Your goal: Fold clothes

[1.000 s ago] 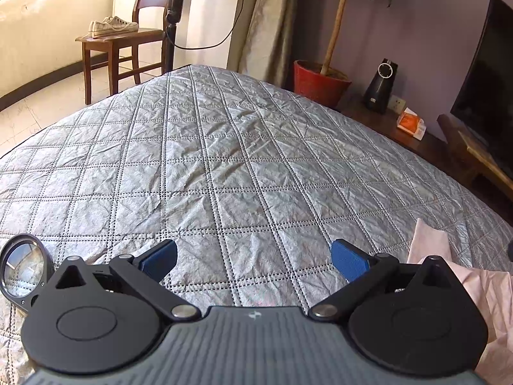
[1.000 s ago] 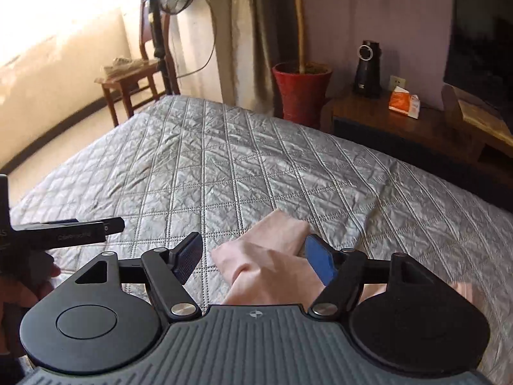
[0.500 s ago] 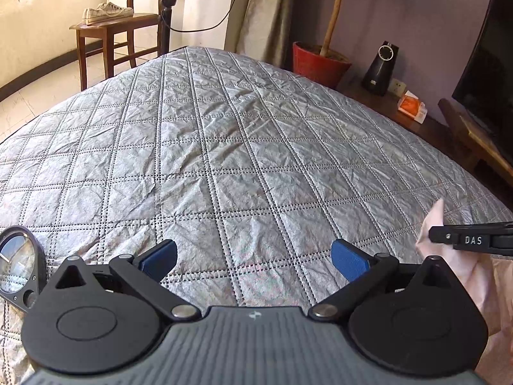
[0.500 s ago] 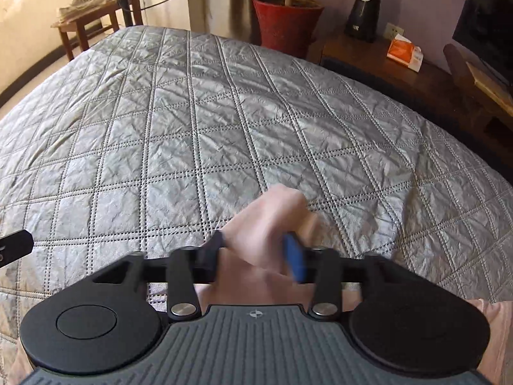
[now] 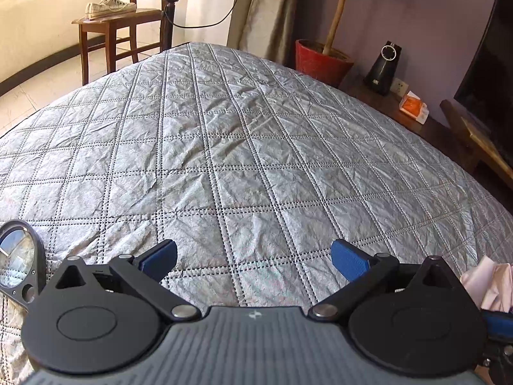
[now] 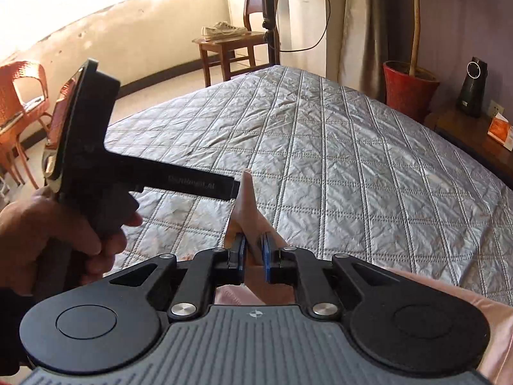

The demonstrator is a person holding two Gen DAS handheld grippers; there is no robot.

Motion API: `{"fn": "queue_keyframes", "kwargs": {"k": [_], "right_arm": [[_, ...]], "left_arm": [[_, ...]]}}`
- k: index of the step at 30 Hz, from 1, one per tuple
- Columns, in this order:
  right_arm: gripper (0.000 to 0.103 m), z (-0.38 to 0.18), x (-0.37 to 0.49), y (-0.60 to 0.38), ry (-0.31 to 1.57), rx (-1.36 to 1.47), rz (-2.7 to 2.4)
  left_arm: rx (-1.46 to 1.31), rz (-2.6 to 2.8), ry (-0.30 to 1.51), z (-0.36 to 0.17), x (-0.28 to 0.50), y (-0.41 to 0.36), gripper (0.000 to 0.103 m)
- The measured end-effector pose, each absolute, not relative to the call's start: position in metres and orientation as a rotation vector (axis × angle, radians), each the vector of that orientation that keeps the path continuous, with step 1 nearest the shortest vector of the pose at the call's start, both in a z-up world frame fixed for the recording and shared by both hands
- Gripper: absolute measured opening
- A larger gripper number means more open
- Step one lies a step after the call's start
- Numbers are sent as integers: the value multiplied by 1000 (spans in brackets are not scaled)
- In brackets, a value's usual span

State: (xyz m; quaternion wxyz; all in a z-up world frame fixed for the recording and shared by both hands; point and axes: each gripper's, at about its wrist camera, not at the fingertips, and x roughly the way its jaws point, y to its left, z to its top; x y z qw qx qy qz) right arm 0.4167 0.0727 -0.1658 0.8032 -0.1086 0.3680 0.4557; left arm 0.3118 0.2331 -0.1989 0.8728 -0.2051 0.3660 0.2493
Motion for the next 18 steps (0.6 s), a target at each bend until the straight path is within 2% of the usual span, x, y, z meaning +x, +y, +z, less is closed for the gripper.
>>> {"fn": "queue_keyframes", "kwargs": {"k": [5, 12, 13, 15, 16, 17, 18], "right_arm": [[16, -158, 442, 1, 822, 19, 797], [16, -166, 429, 5, 824, -95, 815], [19, -168, 425, 14, 825, -125, 812], [30, -172, 421, 26, 807, -199, 800], [48, -174, 417, 34, 788, -267, 793], [70, -176, 413, 43, 765, -348, 790], [78, -176, 410, 53, 743, -418, 800]], "left_arm": [[-434, 523, 766, -198, 308, 235, 102], [-420, 540, 753, -197, 308, 232, 102], [-417, 550, 747, -196, 307, 233, 102], [-416, 574, 732, -194, 306, 235, 102], [-423, 582, 728, -194, 305, 236, 102], [-430, 585, 729, -195, 305, 237, 102], [-432, 586, 733, -195, 305, 237, 102]]}}
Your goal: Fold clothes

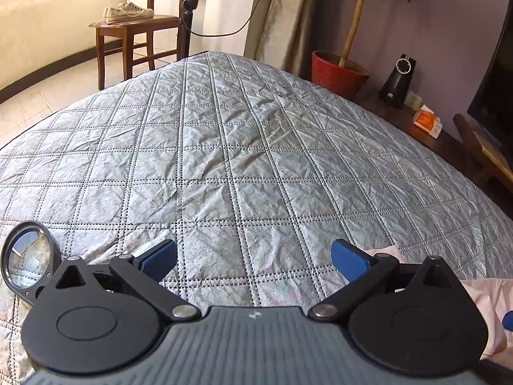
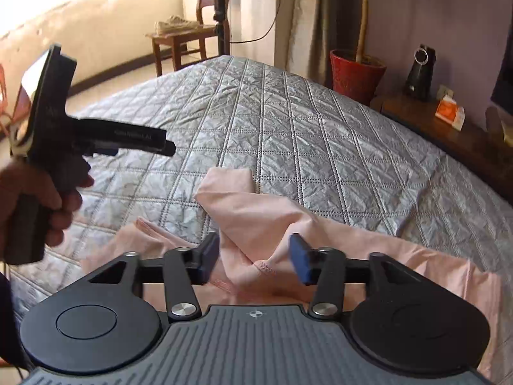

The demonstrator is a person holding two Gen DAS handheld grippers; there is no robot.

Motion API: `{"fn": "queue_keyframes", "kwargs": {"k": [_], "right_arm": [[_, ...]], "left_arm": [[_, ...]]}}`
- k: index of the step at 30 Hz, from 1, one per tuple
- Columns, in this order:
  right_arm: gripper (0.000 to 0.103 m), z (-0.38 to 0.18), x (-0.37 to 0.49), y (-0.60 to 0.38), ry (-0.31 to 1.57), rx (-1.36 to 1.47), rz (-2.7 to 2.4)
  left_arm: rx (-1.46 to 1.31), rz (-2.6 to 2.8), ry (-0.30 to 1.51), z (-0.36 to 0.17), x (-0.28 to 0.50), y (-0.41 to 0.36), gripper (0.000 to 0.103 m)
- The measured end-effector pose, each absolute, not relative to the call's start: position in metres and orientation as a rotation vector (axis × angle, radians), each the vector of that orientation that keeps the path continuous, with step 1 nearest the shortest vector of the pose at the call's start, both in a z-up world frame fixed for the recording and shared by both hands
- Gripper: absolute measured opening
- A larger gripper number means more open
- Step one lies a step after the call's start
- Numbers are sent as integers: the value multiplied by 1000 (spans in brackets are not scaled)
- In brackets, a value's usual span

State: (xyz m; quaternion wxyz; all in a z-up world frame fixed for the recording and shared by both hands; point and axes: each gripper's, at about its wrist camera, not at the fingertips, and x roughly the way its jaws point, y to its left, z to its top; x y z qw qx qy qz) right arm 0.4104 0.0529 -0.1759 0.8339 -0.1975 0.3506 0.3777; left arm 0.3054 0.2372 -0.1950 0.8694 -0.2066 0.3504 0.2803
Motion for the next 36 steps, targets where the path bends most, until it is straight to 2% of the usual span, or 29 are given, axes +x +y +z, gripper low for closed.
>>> {"fn": "queue_keyframes", "kwargs": {"k": [5, 9, 10, 11, 12, 17, 19, 21, 23, 25, 27, 30, 34, 36], "right_arm": [[80, -177, 429, 94, 730, -477, 894], [77, -197, 449, 122, 757, -578, 883], [62, -201, 451, 126, 764, -586, 884], [30, -204, 454, 128, 777, -593, 879], [17, -206, 454, 128, 787, -588, 876], [8, -192, 445, 110, 744, -478, 858], [8, -176, 440, 97, 701, -405, 842], [17, -161, 431, 88, 667, -366, 866], [32, -158, 421, 89, 705, -401, 909], [41, -166, 403, 93, 735, -472, 918], [42, -177, 389, 95, 792, -484, 932], [56, -200, 357, 101, 819, -545, 955], [59, -214, 327, 100, 834, -550, 980], [71, -212, 311, 100, 812, -552, 1022]], "left_arm": [[-415, 599, 721, -193, 307, 233, 102], [-429, 598, 742, -196, 308, 236, 102], [-428, 596, 747, -196, 308, 236, 102], [-429, 593, 745, -196, 308, 236, 102], [-429, 590, 742, -196, 307, 236, 102], [-440, 589, 740, -195, 305, 237, 102], [-450, 597, 734, -195, 302, 238, 102], [-459, 606, 730, -194, 300, 240, 102], [-464, 608, 732, -195, 300, 240, 102], [-462, 607, 737, -195, 301, 239, 102], [-459, 603, 740, -195, 302, 238, 102], [-452, 595, 752, -197, 303, 235, 102], [-446, 596, 754, -197, 306, 235, 102], [-450, 599, 752, -197, 307, 236, 102]]}}
